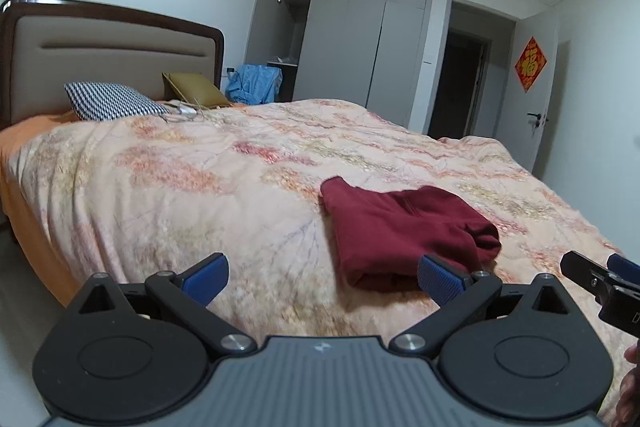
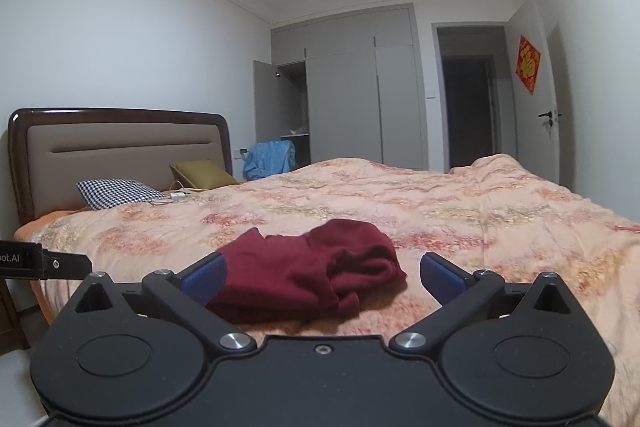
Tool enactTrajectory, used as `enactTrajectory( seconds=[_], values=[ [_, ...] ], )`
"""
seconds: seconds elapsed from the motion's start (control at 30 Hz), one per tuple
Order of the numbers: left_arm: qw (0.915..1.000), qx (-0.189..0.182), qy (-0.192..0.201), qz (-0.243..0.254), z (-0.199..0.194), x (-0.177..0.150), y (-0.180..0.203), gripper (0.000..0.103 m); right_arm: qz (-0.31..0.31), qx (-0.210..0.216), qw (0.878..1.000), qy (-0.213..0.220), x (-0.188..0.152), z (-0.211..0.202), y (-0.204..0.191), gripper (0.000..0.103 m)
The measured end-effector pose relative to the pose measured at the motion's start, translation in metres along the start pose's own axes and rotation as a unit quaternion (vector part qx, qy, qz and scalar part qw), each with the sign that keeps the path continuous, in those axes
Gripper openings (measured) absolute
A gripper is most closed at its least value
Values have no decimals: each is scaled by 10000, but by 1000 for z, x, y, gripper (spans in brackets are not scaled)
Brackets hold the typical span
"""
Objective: Fold small clothes
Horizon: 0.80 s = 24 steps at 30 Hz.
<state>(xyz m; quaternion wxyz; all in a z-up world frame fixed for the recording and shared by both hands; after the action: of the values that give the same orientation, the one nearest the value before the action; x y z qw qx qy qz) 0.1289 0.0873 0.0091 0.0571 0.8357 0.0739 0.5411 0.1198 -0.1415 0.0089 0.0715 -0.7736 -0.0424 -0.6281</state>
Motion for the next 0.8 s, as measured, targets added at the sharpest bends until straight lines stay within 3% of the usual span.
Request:
enactTrajectory(
  seconds=[0.23,0.37,0.8],
  values=[
    [9998,-15,-167,109,-3,-39,-6,103,115,-484,9987,51,-28,-21,2,102],
    [9993,-72,-369,88,2,-56,-8,103,-115,-573,9983,-41,-41,-26,-2,102],
    [9992,-61,-374,-80,4,-59,-16,103,-146,-527,9980,-303,-49,-16,-6,102]
  ],
)
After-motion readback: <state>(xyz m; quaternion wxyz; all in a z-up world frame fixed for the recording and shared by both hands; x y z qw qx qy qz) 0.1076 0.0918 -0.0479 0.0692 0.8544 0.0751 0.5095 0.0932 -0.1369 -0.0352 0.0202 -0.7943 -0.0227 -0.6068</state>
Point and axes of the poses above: each gripper's, at about its wrist camera, not at the fingertips, and z roughly the way its jaws point, y to its right, x to its top, the point moved 7 cm from there along z, roughly the way its jaws point, and after that the axes turned 2 degrees about -y, right-handed, at the moved point
